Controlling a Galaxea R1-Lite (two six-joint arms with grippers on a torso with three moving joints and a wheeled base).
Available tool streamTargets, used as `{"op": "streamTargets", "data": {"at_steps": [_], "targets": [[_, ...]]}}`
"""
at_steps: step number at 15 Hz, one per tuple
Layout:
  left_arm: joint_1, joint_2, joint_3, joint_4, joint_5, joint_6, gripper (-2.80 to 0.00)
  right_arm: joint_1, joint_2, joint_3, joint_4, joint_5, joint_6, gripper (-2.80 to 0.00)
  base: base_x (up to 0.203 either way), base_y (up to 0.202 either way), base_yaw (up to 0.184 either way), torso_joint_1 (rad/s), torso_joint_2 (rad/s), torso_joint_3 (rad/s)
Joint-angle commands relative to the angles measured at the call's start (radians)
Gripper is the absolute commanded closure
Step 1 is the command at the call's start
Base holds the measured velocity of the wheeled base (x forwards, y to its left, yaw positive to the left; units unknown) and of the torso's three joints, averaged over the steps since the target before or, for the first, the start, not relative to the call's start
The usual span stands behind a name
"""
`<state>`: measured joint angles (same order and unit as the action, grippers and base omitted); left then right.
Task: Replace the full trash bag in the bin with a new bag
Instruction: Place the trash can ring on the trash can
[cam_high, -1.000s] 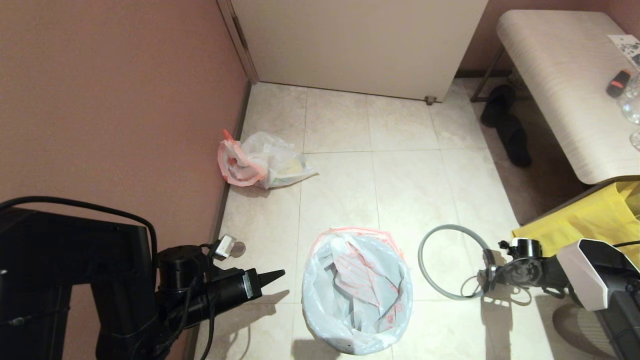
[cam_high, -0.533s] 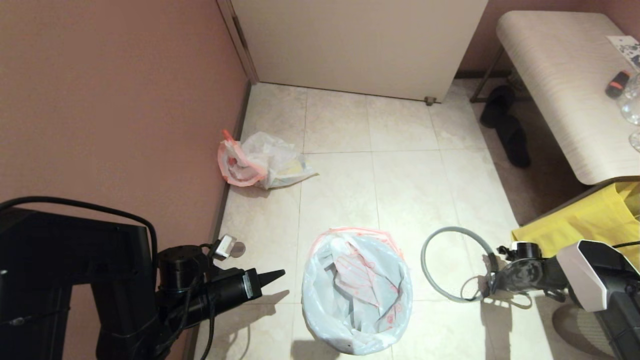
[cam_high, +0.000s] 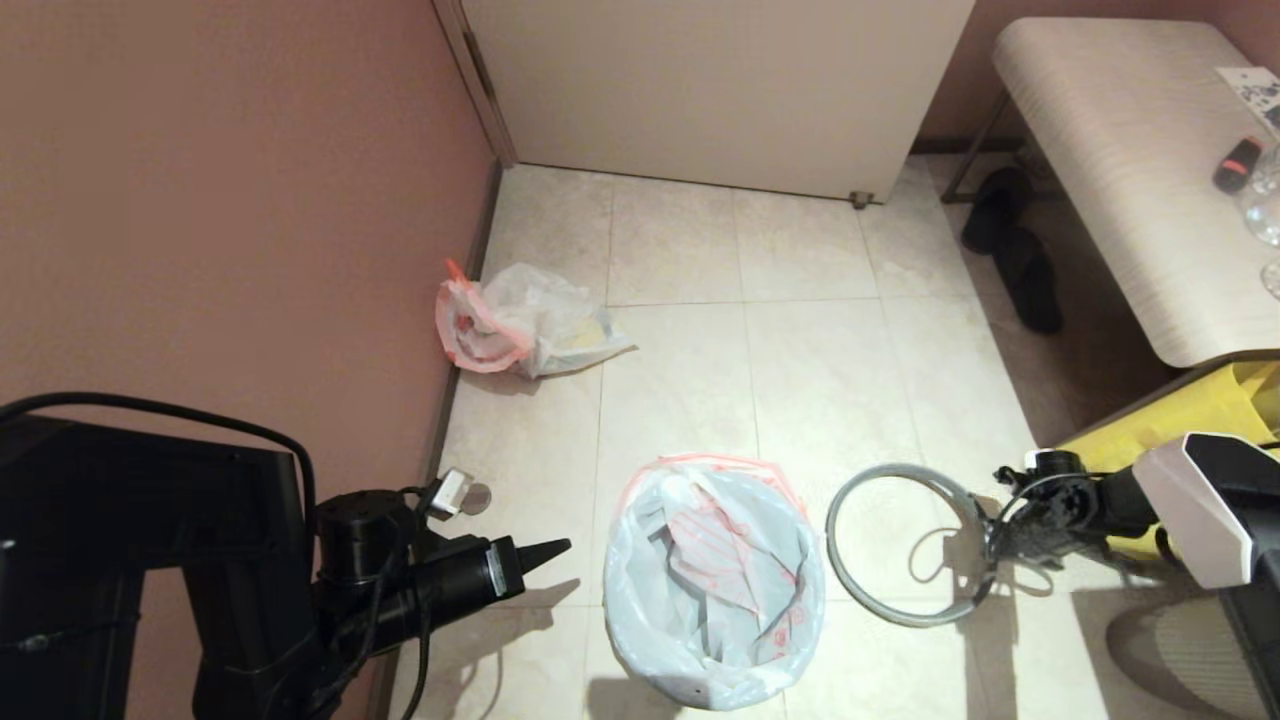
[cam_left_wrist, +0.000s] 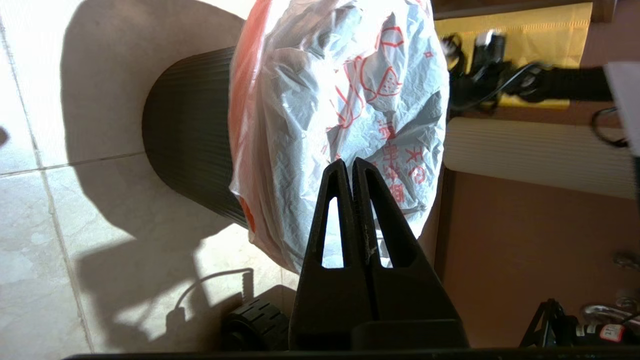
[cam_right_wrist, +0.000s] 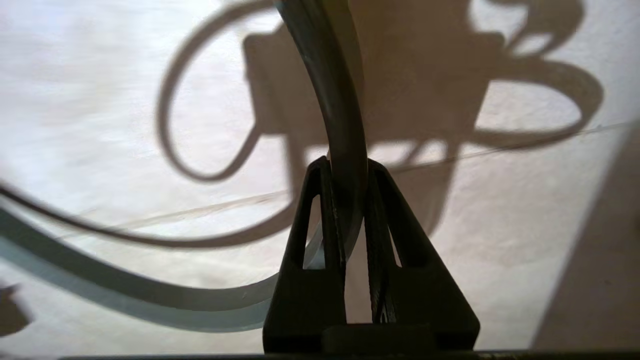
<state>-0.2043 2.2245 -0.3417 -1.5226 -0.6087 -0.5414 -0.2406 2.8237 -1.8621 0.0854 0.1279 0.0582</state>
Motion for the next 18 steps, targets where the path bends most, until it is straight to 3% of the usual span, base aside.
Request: {"op": "streamTargets", "data": {"at_steps": [1, 4, 6, 8, 10, 13, 18], "targets": [[-0.001, 0.0, 0.007, -0.047, -0.004, 0.011, 0.0, 0.04, -0.263, 0.096, 0.009, -0.01, 0.048, 0.0, 0.0, 0.0, 0.0, 0.0, 0.0, 0.0], [-0.001, 0.014, 0.038, -0.047, -0.01, 0.132, 0.0, 0.122, -0.575, 0.178, 0.071, -0.087, 0.167, 0.0, 0.0, 0.0, 0.0, 0.0, 0.0, 0.0], [0.002, -0.003, 0.062, -0.047, -0.016, 0.138, 0.0, 0.232, -0.733, 0.201, 0.159, -0.151, 0.216, 0.0, 0.0, 0.0, 0.0, 0.0, 0.0, 0.0], [0.017, -0.013, 0.067, -0.047, -0.046, 0.139, 0.0, 0.397, -0.8, 0.206, 0.227, -0.248, 0.244, 0.0, 0.0, 0.0, 0.0, 0.0, 0.0, 0.0], [0.029, -0.021, 0.066, -0.047, -0.079, 0.139, 0.0, 0.531, -0.819, 0.169, 0.294, -0.335, 0.255, 0.0, 0.0, 0.0, 0.0, 0.0, 0.0, 0.0], [0.043, -0.022, 0.069, -0.047, -0.091, 0.146, 0.0, 0.661, -0.752, 0.127, 0.366, -0.381, 0.259, 0.0, 0.0, 0.0, 0.0, 0.0, 0.0, 0.0], [0.045, -0.023, 0.07, -0.047, -0.092, 0.158, 0.0, 0.752, -0.603, 0.123, 0.363, -0.409, 0.288, 0.0, 0.0, 0.0, 0.0, 0.0, 0.0, 0.0]]}}
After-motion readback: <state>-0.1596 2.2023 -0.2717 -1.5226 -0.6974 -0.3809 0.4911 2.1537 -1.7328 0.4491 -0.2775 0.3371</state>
